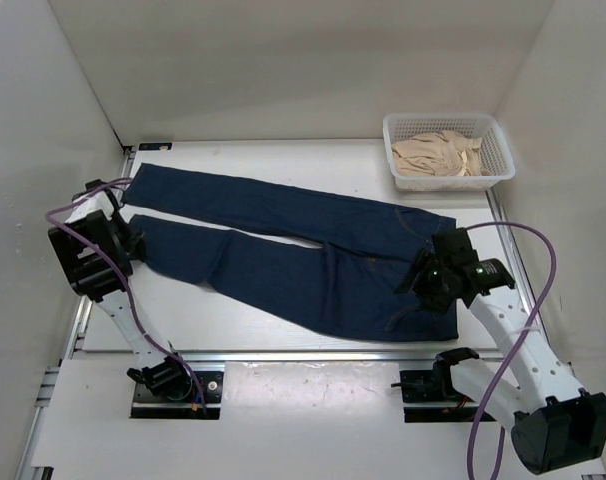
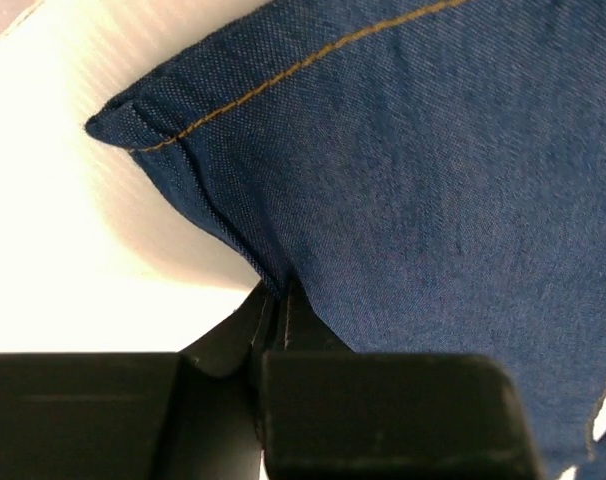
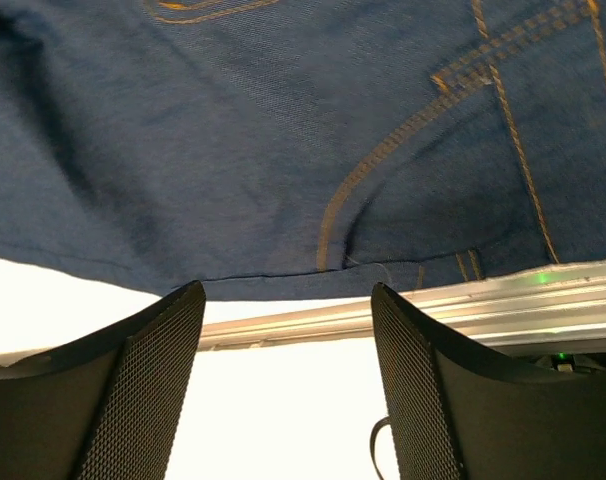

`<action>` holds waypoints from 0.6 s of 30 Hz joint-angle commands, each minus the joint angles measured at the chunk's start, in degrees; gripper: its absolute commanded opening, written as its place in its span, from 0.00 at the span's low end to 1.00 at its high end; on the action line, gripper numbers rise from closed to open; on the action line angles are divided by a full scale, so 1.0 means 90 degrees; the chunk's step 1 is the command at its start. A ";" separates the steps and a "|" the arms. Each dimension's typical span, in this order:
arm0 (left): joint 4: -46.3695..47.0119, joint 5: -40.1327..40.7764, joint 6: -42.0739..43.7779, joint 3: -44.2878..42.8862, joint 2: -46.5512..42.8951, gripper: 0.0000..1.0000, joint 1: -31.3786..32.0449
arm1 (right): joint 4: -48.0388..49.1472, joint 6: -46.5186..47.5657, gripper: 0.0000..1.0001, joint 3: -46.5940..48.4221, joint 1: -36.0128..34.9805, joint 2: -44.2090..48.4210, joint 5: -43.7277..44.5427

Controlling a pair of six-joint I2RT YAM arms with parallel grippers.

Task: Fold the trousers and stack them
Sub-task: Fold the trousers

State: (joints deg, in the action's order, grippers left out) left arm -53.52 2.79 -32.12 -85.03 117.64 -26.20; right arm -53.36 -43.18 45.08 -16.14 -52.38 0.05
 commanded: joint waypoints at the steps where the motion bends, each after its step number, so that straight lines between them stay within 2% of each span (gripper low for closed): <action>1: 0.0136 0.0344 0.0170 -0.0073 -0.0812 0.10 0.0283 | 0.0031 -0.0553 0.72 -0.0282 -0.0023 0.0321 0.0394; 4: 0.0136 0.0345 0.0239 0.0004 -0.1535 0.10 0.0352 | -0.0145 -0.0906 0.74 -0.0545 0.0036 0.0294 0.0240; 7: 0.0078 0.0160 0.0297 0.0141 -0.1995 0.10 0.0352 | -0.0165 -0.1285 0.72 -0.1023 0.0094 0.0019 -0.0308; 12: 0.0009 0.0101 0.0366 0.0200 -0.2358 0.10 0.0352 | -0.0086 -0.2163 0.66 -0.1580 0.0094 0.0614 0.0041; 14: -0.0050 0.0032 0.0366 0.0200 -0.2426 0.10 0.0410 | -0.0028 -0.2165 0.64 -0.1727 0.0152 0.0809 0.0131; 18: -0.0176 0.0032 0.0366 0.0142 -0.2486 0.10 0.0411 | -0.0028 -0.2301 0.62 -0.1864 0.0153 0.0567 0.0102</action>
State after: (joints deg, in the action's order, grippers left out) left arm -53.91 3.79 -29.41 -83.85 97.21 -22.72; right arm -53.87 -60.77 29.17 -14.98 -45.80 0.30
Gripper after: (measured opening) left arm 0.128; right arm 0.626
